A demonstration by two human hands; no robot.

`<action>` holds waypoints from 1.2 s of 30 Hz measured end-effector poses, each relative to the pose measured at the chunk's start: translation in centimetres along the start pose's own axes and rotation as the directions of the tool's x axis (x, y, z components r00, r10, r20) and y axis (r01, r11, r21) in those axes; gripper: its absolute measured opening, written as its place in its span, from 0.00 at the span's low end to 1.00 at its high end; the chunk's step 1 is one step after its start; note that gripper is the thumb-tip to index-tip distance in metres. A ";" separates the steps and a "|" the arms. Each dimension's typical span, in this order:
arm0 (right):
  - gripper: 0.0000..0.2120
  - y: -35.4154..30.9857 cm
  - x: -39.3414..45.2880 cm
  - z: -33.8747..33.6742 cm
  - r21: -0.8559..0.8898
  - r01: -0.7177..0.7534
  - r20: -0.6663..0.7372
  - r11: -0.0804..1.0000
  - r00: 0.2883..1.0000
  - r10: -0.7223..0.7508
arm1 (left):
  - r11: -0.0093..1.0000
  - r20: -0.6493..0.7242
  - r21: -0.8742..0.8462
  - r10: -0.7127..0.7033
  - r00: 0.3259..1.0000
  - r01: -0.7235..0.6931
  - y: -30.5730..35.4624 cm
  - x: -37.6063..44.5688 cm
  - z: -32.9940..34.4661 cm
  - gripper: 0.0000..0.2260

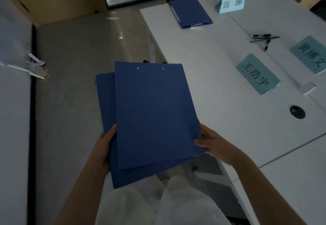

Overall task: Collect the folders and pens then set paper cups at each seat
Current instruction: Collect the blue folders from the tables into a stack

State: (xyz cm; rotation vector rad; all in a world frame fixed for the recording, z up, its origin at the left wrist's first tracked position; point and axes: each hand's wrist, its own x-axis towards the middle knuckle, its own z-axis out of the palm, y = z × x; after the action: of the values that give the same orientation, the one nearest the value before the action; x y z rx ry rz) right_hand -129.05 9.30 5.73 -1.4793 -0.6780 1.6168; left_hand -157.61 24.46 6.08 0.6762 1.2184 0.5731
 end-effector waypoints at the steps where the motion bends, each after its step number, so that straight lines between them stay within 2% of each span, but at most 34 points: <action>1: 0.24 -0.3 0.2 0.0 0.002 -0.007 0.016 1.000 1.000 0.007 | 1.000 -0.008 -0.009 -0.007 1.000 0.007 0.1 0.1 -0.2 0.26; 6: 0.31 -2.9 5.6 1.4 -0.082 -0.009 0.073 0.997 0.997 0.015 | 0.999 -0.023 -0.033 -0.011 1.000 0.010 3.1 2.6 -2.7 0.26; 8: 0.29 -4.9 9.4 3.0 -0.078 -0.011 0.043 0.997 0.999 0.014 | 0.999 -0.023 -0.045 -0.004 1.000 0.003 5.5 4.5 -4.4 0.25; 12: 0.21 -9.7 16.1 6.6 0.149 0.051 -0.033 0.988 0.998 -0.047 | 0.999 0.003 -0.038 -0.006 1.000 0.006 10.4 8.2 -6.8 0.24; 14: 0.21 -12.2 19.8 8.6 0.227 0.053 -0.085 0.972 0.996 -0.035 | 1.000 0.024 -0.022 -0.012 1.000 0.013 12.9 10.2 -7.9 0.23; 17: 0.21 -15.0 24.8 10.9 0.217 0.065 -0.154 0.974 0.988 -0.032 | 1.000 0.061 -0.006 -0.010 0.998 0.010 16.9 13.4 -9.4 0.22; 25: 0.23 -20.2 33.1 13.1 0.256 0.109 -0.143 0.961 0.987 -0.074 | 0.987 0.062 0.163 0.002 0.998 -0.012 25.8 21.8 -11.4 0.23; 29: 0.23 -23.0 37.7 12.2 0.160 0.107 -0.117 0.981 0.989 -0.089 | 0.976 0.064 0.216 -0.014 0.998 0.000 29.5 26.7 -10.4 0.23; 34: 0.28 -27.2 44.4 9.6 -0.005 0.146 -0.049 0.989 0.988 -0.146 | 0.964 0.102 0.266 0.001 0.995 -0.029 34.7 33.4 -7.2 0.33; 36: 0.30 -29.6 47.8 8.3 -0.045 0.172 -0.072 0.984 0.982 -0.175 | 0.965 0.102 0.261 -0.016 0.995 -0.012 37.3 36.8 -5.3 0.31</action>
State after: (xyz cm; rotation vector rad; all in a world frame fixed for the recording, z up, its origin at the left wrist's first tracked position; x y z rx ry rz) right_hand -129.45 66.17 6.13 -1.4593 -0.7764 1.4157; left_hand -154.97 76.99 8.67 0.9162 1.2083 0.3729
